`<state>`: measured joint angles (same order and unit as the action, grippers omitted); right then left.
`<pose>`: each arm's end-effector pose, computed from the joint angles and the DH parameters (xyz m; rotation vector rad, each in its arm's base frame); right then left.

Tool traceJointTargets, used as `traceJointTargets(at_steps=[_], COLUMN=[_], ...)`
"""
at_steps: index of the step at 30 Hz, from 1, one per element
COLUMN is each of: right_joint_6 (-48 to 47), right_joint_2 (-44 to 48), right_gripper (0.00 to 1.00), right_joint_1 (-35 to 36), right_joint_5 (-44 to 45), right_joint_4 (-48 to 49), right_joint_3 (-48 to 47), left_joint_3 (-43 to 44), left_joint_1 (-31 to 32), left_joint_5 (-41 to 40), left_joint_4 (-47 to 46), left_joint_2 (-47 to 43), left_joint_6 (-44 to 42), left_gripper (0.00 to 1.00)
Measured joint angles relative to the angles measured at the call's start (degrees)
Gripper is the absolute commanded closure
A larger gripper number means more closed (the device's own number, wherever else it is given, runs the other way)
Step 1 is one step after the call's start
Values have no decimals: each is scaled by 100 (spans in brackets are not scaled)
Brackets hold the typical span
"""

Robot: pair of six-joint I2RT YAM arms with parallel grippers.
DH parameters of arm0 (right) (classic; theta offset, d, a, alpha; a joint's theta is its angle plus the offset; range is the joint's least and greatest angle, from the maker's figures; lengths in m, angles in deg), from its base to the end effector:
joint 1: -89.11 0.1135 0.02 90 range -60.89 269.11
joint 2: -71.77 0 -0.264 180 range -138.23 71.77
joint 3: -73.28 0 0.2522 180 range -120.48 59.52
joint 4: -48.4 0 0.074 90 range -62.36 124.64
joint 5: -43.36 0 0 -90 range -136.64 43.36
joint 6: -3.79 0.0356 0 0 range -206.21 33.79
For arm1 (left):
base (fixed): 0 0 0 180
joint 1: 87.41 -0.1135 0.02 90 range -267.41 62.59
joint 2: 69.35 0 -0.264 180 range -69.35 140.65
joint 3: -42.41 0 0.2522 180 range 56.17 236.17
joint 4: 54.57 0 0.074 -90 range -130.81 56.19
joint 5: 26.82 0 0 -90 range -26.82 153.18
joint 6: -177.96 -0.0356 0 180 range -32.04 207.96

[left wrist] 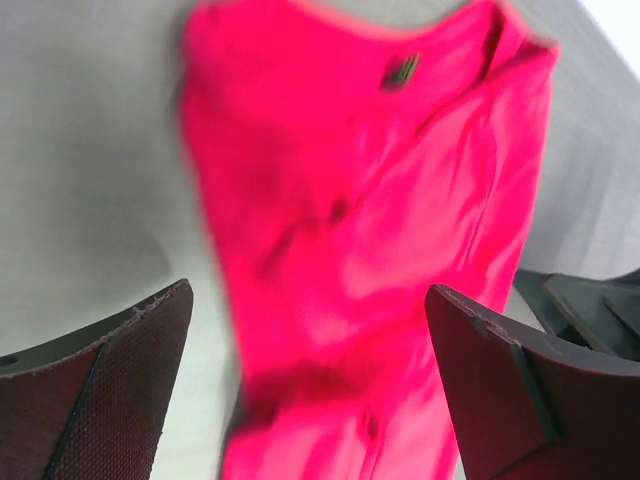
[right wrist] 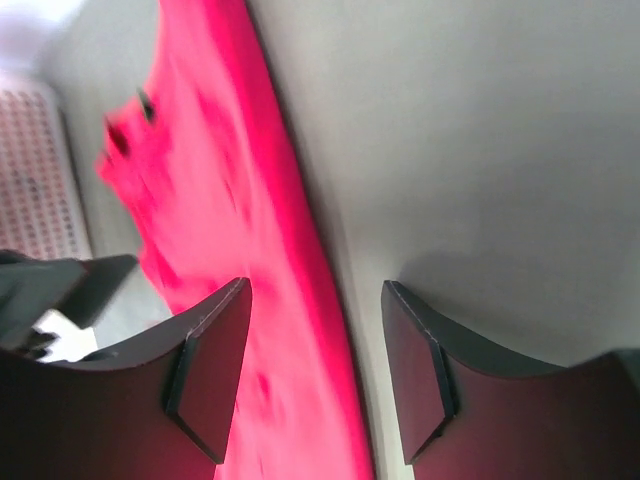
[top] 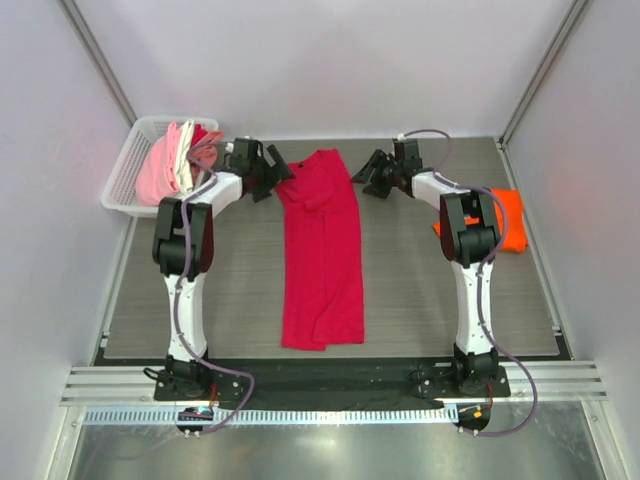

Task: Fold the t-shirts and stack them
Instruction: Fold the tshirt

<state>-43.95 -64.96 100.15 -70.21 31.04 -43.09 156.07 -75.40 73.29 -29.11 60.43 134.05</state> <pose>0.5204 0.1160 0.1415 0.3970 2.3073 0.9470 0.5002 -0.1128 0.1740 -0.6095 2.3130 -0.7066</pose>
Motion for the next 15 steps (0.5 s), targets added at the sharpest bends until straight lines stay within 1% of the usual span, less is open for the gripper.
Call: traceJointTargets(at_steps=[2, 4, 6, 10, 11, 13, 15], right_joint_6=[-11, -22, -83, -264, -295, -350, -404], right_joint_2=[549, 1117, 1681, 2944, 3270, 3960, 4618], right_gripper=[39, 39, 39, 45, 45, 46, 46], right_joint_1=[59, 136, 219, 525, 603, 809, 1047], right_joint_5=[81, 162, 256, 581, 662, 859, 1097], right_joint_4=[-66, -140, -256, -625, -688, -793, -997], right_joint_3=[758, 1469, 2096, 3106, 3342, 3923, 4485], left_joint_3=[-673, -1152, -1491, -1891, -2094, -2623, -3248], left_joint_1=[20, 48, 109, 280, 358, 586, 925], left_joint_5=[-114, -216, -437, -844, -922, -1150, -1329], left_joint_4=[-24, 20, 203, 640, 675, 787, 1008], left_joint_2=[-577, -1073, -1567, -2385, -2632, -3145, -3705], left_joint_6=[-31, -94, -199, -372, -404, -409, -393], left_gripper=[1, 0, 0, 0, 1, 4, 6])
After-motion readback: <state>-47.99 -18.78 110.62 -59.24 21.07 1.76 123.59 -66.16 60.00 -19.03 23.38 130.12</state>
